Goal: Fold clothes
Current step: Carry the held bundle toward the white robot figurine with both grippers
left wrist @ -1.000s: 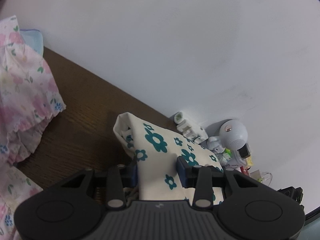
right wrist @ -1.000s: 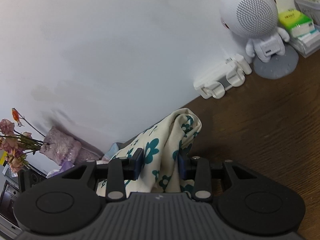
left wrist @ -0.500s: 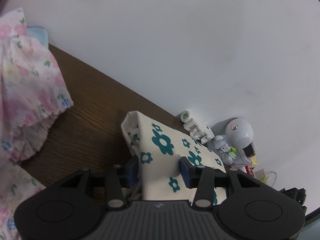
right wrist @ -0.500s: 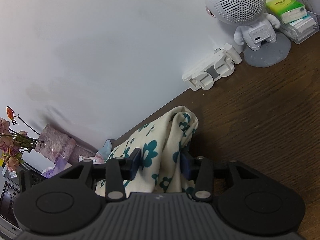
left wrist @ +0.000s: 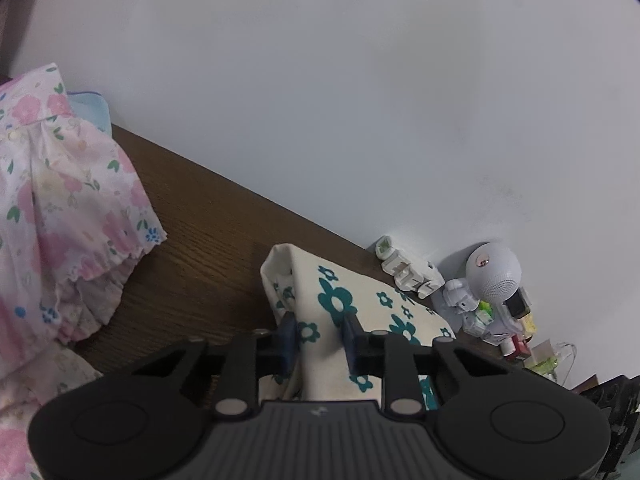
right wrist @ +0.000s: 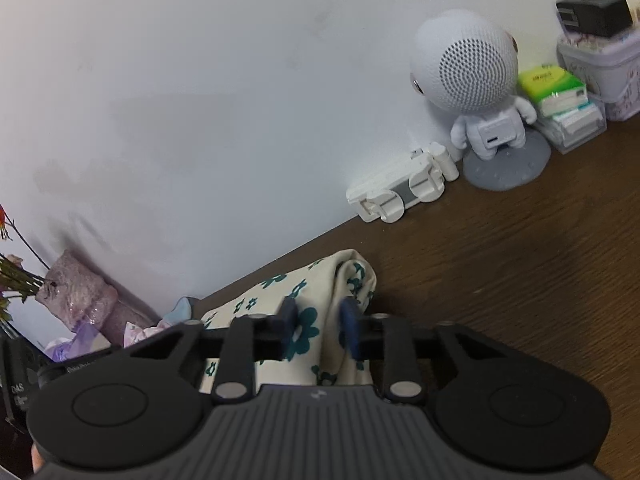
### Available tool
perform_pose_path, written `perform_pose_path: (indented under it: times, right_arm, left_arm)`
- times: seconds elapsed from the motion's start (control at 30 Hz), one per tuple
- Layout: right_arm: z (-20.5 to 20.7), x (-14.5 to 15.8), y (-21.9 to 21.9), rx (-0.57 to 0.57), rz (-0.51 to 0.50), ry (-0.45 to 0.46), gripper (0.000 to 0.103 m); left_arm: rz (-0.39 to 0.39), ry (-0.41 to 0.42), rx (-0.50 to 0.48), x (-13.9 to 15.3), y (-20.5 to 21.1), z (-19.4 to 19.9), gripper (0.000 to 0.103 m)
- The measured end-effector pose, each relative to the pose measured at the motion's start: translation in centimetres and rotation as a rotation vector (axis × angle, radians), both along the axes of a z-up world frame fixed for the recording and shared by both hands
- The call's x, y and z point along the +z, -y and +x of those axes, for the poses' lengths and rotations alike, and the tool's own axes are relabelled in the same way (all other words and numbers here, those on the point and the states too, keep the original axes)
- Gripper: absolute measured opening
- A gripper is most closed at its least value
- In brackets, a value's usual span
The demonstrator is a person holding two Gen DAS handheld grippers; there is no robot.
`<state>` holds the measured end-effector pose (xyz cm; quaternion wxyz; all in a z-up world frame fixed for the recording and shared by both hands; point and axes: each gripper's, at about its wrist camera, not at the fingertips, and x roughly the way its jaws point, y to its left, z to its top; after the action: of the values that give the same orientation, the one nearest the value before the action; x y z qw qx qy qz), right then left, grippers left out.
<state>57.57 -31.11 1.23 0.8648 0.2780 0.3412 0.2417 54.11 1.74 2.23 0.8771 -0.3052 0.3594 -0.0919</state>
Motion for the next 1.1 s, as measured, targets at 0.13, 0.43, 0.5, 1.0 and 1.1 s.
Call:
perform_pose_path:
  times: [0.13, 0.43, 0.5, 1.0, 1.1]
  right_arm:
    - [-0.3, 0.7, 0.0, -0.017, -0.032, 0.034, 0.021]
    - [-0.3, 2.3, -1.1, -0.076, -0.15, 0.116, 0.043]
    - [0.2, 2.0, -1.6, -0.068, -0.161, 0.101, 0.031]
    - [0.5, 1.9, -2.1, -0.068, -0.162, 0.093, 0.023]
    - [0.6, 1.7, -2.0, -0.072, -0.154, 0.086, 0.01]
  left_arm:
    - [-0.003, 0.009, 0.048, 0.7, -0.4, -0.3, 0.049]
    - [0.101, 0.001, 0.061, 1.6, 1.1, 1.0, 0.034]
    - [0.117, -0.005, 0.058, 1.6, 1.7, 1.2, 0.024]
    - [0.072, -0.03, 0.087, 1.3, 1.2, 1.9, 0.014]
    - [0.055, -0.039, 0.083, 0.8, 1.1, 1.9, 0.012]
